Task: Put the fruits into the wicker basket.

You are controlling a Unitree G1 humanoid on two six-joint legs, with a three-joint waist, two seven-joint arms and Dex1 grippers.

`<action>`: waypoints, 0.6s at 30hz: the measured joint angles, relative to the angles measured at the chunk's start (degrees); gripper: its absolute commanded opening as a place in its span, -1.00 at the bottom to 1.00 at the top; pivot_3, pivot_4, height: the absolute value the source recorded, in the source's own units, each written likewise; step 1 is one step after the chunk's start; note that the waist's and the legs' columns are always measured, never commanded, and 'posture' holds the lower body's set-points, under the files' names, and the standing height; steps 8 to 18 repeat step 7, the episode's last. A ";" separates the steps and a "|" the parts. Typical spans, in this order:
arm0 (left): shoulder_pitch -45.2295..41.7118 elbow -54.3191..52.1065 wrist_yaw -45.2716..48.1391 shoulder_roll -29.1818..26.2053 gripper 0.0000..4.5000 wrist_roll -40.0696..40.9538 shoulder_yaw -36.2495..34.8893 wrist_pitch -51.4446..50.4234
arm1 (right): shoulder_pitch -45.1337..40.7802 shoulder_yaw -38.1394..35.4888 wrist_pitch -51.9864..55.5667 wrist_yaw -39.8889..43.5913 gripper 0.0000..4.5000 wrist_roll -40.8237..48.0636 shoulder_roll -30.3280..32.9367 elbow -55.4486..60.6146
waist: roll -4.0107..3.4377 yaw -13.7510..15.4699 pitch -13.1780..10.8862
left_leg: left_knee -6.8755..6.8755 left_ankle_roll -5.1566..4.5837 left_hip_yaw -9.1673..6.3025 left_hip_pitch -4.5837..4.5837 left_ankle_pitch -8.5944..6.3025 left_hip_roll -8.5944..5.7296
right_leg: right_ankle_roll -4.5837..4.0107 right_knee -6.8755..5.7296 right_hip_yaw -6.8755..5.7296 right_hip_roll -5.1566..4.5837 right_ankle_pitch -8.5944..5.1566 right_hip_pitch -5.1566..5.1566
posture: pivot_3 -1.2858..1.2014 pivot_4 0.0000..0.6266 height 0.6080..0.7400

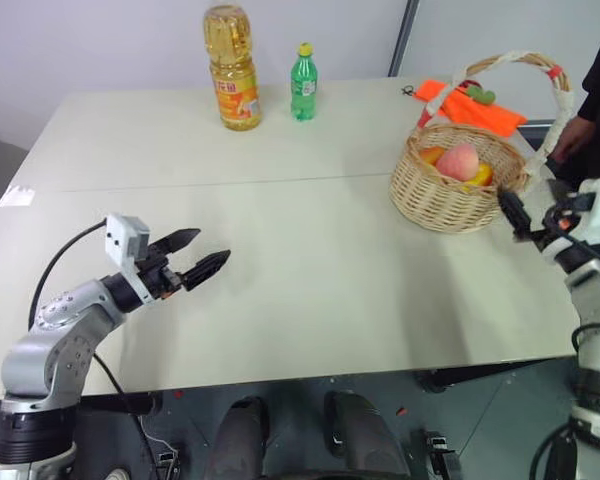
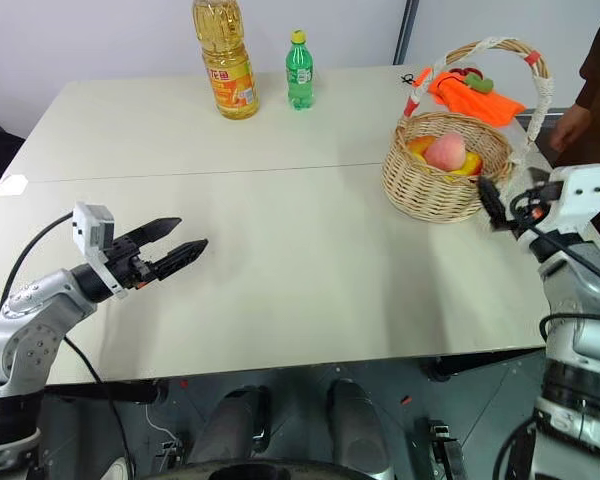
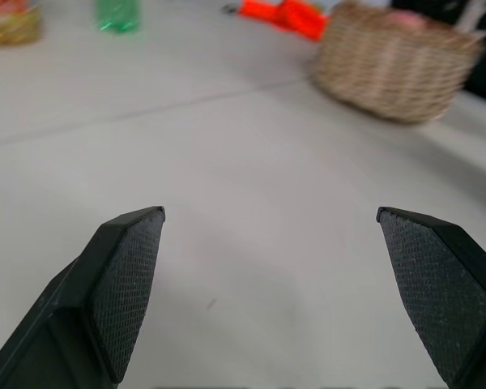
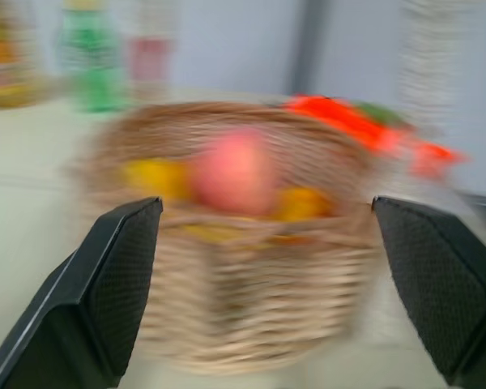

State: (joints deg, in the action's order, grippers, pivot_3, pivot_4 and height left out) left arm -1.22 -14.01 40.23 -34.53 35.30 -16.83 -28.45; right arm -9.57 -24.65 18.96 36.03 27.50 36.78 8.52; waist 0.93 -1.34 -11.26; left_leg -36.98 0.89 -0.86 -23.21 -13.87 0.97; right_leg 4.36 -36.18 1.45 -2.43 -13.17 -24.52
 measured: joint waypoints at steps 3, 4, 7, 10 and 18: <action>2.87 2.57 -2.20 0.53 1.00 -3.63 -0.72 3.00 | 1.49 5.90 0.85 5.70 0.92 2.00 0.24 4.53 | 0.02 0.28 0.01 | -0.03 0.00 0.00 -0.02 0.00 0.01 | -0.02 0.01 -0.01 -0.02 0.00 0.01 | 0.03 -0.52 1.00; 3.48 3.13 -2.75 1.08 1.00 -4.53 -0.98 4.21 | 1.52 7.66 0.85 6.79 0.92 1.99 0.23 4.74 | 0.02 0.43 0.01 | -0.05 0.00 0.00 -0.04 0.00 0.00 | -0.02 0.03 -0.01 -0.06 -0.01 0.01 | 0.03 -0.52 1.00; 5.39 4.30 -3.50 1.82 1.00 -5.97 -2.26 6.68 | 1.11 11.03 0.11 8.18 0.92 0.82 -0.15 3.76 | 0.08 0.79 0.03 | -0.08 0.01 0.01 -0.10 0.00 -0.03 | -0.03 0.09 -0.02 -0.17 -0.01 0.01 | 0.03 -0.52 1.00; 5.39 4.30 -3.50 1.82 1.00 -5.97 -2.26 6.68 | 1.11 11.03 0.11 8.18 0.92 0.82 -0.15 3.76 | 0.08 0.79 0.03 | -0.08 0.01 0.01 -0.10 0.00 -0.03 | -0.03 0.09 -0.02 -0.17 -0.01 0.01 | 0.03 -0.52 1.00; 5.39 4.30 -3.50 1.82 1.00 -5.97 -2.26 6.68 | 1.11 11.03 0.11 8.18 0.92 0.82 -0.15 3.76 | 0.08 0.79 0.03 | -0.08 0.01 0.01 -0.10 0.00 -0.03 | -0.03 0.09 -0.02 -0.17 -0.01 0.01 | 0.03 -0.52 1.00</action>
